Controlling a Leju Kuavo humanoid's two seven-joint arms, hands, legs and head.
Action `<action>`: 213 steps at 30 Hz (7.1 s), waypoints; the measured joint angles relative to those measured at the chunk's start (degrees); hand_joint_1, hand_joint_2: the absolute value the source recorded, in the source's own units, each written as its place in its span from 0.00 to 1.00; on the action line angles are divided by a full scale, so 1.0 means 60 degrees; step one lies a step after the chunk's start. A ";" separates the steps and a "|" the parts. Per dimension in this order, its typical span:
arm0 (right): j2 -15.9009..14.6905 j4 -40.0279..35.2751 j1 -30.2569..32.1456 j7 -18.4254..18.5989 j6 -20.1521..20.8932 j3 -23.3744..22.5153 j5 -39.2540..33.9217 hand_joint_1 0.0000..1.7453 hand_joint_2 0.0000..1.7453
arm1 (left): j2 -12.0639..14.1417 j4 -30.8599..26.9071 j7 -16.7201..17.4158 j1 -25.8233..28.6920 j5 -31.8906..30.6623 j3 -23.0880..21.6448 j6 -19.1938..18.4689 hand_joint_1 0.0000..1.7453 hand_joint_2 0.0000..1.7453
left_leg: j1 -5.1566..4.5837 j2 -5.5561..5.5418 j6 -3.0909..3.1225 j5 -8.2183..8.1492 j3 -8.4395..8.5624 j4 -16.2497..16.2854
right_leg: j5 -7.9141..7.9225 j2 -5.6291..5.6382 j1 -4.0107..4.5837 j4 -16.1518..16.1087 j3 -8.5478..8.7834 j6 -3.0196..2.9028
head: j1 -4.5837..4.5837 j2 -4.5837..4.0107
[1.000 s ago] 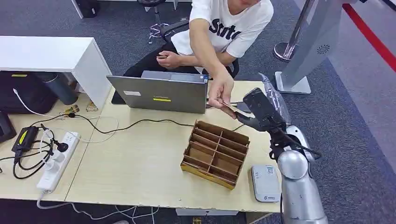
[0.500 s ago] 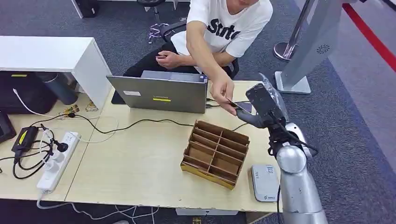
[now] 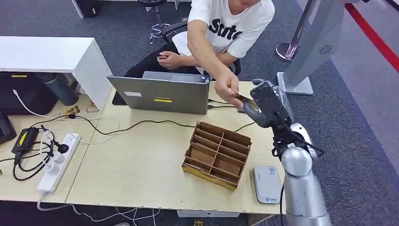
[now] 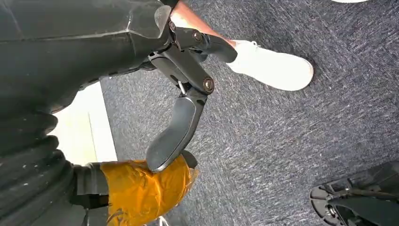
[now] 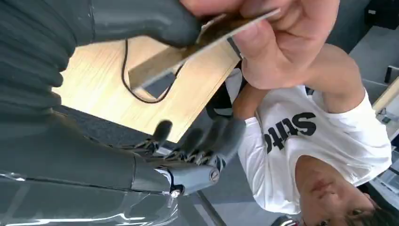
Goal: Pass the card to the sensor for recognition and then transmit it.
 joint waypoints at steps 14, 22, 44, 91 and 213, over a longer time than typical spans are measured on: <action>0.0000 -0.0172 0.0062 -0.0055 0.0073 0.0000 -0.0040 1.00 1.00 | 0.0000 0.0000 0.0000 0.0003 0.0000 0.0000 0.0007 0.00 1.00 | 0.0000 -0.0002 0.0000 0.0000 0.0000 0.0000 | 0.0001 0.0000 0.0000 0.0000 0.0000 0.0000 | 0.0000 0.0000; 0.0000 -0.0423 0.0165 -0.0328 0.0000 0.0004 0.0048 1.00 1.00 | 0.0000 0.0007 0.0000 0.0004 0.0011 0.0000 0.0007 0.00 1.00 | 0.0000 -0.0003 0.0000 0.0000 0.0001 0.0001 | 0.0000 -0.0001 0.0000 -0.0002 -0.0001 0.0000 | 0.0000 0.0000; -0.0532 -0.5228 0.6485 -0.2291 -0.1803 -0.0642 0.3607 1.00 1.00 | -0.0699 -0.0481 0.0026 0.0154 0.0328 0.1020 0.0000 0.00 1.00 | -0.0003 -0.0026 0.0012 -0.0036 -0.0018 0.0000 | -0.0029 -0.0026 -0.0002 -0.0014 -0.0009 0.0016 | 0.0000 0.0000; -0.0004 -0.1595 0.6757 -0.1537 -0.1162 -0.1636 0.4750 1.00 1.00 | -0.0641 -0.0554 0.0018 0.0114 0.0000 0.1381 0.0029 0.00 1.00 | -0.0002 -0.0018 0.0010 -0.0034 -0.0007 0.0000 | -0.0029 -0.0025 -0.0002 -0.0013 0.0000 0.0015 | 0.0000 0.0000; -0.1537 -0.4267 0.5310 -0.1275 -0.1512 0.4073 0.5170 0.00 1.00 | -0.0375 0.0058 0.0215 -0.0057 0.0280 0.0434 0.0033 0.00 1.00 | 0.0004 -0.0026 -0.0018 0.0041 -0.0096 -0.0002 | 0.0037 -0.0031 0.0001 -0.0010 -0.0087 0.0004 | 0.0000 0.0000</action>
